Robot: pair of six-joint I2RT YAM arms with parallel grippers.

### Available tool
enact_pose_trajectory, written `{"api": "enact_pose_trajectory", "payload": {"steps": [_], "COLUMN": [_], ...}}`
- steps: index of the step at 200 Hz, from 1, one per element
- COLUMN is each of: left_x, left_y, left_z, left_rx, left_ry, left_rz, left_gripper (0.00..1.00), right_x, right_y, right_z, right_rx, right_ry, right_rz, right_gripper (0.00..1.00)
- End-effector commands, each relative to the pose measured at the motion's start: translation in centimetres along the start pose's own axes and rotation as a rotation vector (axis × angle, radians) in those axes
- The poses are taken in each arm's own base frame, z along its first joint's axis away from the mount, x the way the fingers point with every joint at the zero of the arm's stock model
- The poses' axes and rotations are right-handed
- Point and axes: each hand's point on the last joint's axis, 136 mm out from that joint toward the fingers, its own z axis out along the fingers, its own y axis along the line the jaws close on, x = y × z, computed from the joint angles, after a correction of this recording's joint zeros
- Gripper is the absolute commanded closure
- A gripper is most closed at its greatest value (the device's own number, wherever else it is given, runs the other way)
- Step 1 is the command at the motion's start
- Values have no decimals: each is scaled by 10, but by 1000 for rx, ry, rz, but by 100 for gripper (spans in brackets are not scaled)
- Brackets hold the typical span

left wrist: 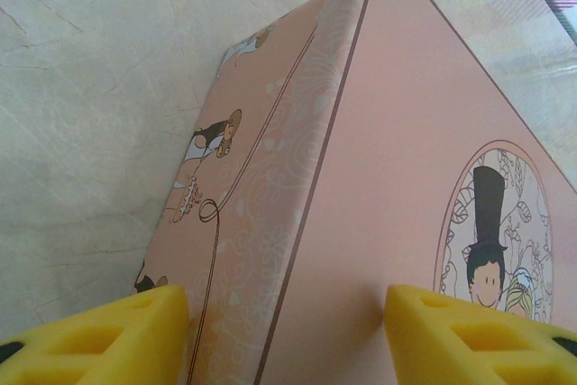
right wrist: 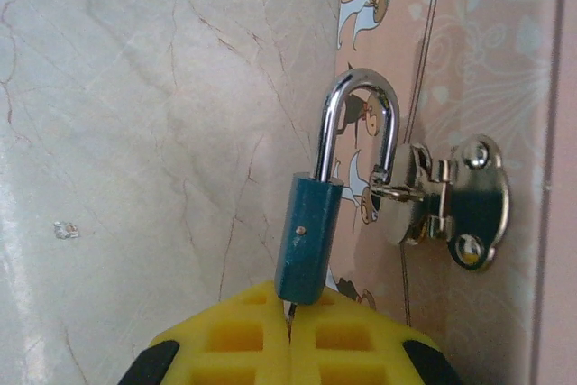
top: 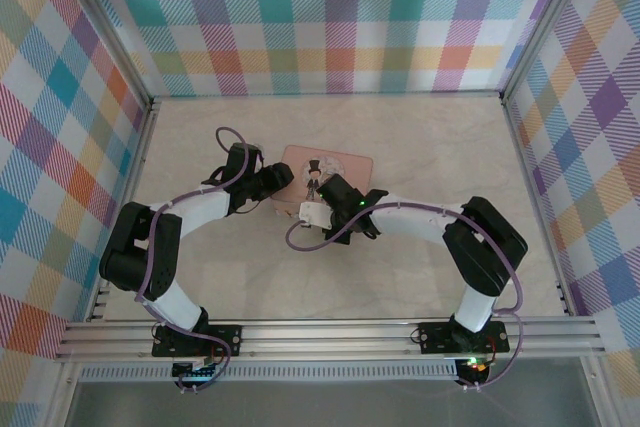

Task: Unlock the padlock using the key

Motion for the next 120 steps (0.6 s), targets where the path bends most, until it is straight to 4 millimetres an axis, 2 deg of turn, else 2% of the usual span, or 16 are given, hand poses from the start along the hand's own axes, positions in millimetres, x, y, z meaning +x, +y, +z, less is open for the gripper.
{"api": "enact_pose_trajectory", "payload": {"steps": [1, 35, 85, 120], "left_x": [-5, -3, -3, -8], "left_y": [-4, -3, -1, 1], "left_z": [-3, -2, -4, -11], "left_rx": [24, 21, 18, 1], "left_ry": [-5, -2, -11, -36], "left_rz": [-6, -10, -17, -27], "left_gripper": [41, 41, 41, 41], "right_x": [-15, -19, -52, -58], "right_y": [-1, -7, -12, -12], "right_z": [-1, -2, -17, -29], "right_rx": [-7, 16, 30, 50], "right_ry": [-43, -56, -155, -180], "right_rz": [-14, -18, -18, -28], "right_gripper": [100, 100, 100, 100]}}
